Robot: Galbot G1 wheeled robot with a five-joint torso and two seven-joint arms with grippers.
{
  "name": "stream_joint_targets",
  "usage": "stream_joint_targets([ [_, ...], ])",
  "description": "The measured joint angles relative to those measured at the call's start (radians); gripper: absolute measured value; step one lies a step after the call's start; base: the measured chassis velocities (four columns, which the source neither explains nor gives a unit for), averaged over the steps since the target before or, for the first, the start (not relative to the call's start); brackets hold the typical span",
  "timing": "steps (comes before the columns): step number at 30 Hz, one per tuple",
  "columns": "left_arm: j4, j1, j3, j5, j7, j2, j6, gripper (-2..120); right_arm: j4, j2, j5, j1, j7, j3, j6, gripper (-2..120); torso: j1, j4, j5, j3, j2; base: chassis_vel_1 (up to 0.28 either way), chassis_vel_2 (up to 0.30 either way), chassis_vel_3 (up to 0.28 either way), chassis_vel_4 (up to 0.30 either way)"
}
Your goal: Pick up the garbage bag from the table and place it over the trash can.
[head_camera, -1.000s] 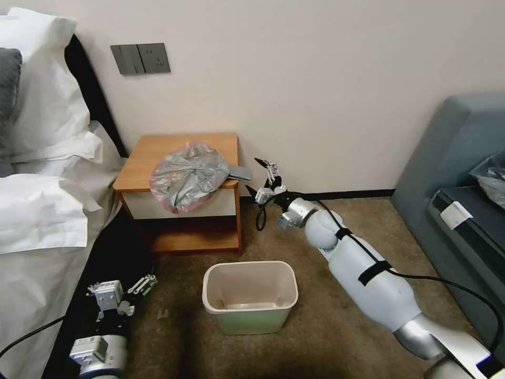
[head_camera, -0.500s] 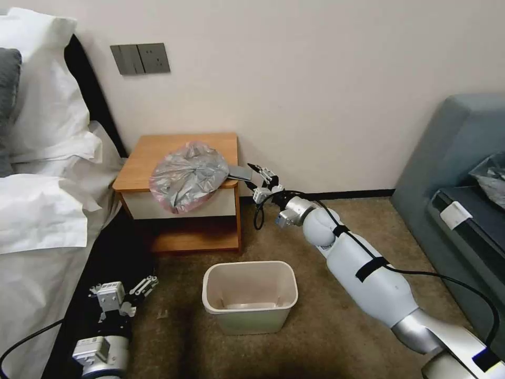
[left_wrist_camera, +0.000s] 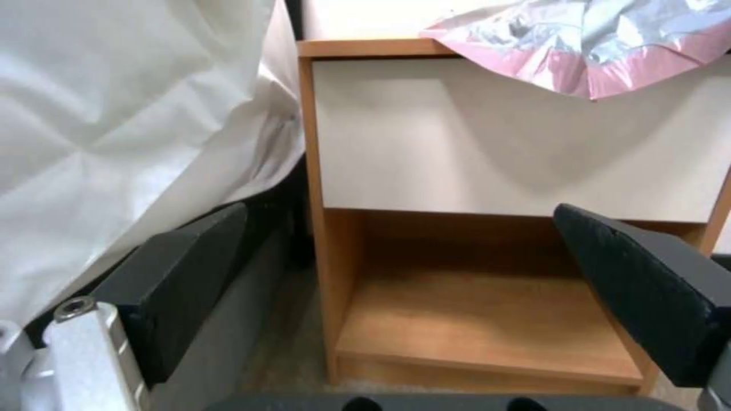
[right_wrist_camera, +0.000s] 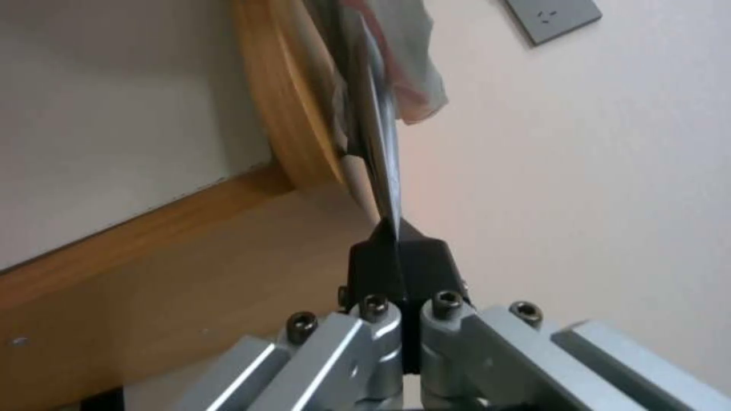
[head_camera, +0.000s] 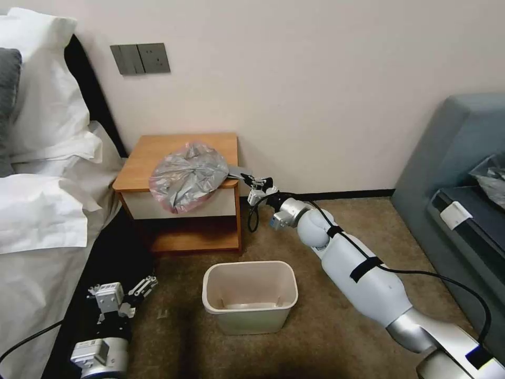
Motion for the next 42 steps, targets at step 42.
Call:
stream_joint_targets([
  [42, -0.084, 0.016, -0.028, -0.023, -0.014, -0.007, -0.026, 100, 0.506, -0.199, -0.009, -0.662, -0.024, 0.033, -0.062, 0, 0.0, -0.0001, 0.0, 0.0, 0.0, 0.0, 0.0, 0.0, 0.0],
])
